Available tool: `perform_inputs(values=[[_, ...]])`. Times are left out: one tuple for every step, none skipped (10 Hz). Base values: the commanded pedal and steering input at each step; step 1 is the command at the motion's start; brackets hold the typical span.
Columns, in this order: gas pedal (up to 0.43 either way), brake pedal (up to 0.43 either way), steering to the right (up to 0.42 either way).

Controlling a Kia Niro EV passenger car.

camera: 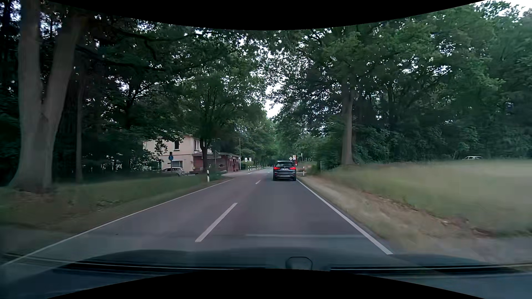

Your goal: Follow the waypoints while adhering to traffic rules and regulations

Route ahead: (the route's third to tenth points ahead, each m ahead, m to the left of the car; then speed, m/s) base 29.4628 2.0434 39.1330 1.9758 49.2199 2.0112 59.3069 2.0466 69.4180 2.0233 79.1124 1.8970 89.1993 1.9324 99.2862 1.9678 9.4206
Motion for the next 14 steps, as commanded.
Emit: perform_inputs(values=[[0.228, 0.000, -0.004], [0.240, 0.000, -0.005], [0.240, 0.000, -0.005], [0.240, 0.000, -0.004], [0.248, 0.000, -0.005], [0.248, 0.000, -0.004], [0.248, 0.000, -0.004], [0.248, 0.000, -0.004], [0.248, 0.000, -0.004], [0.248, 0.000, -0.004], [0.248, 0.000, -0.004], [0.248, 0.000, -0.004], [0.248, 0.000, -0.003], [0.248, 0.000, -0.003]])
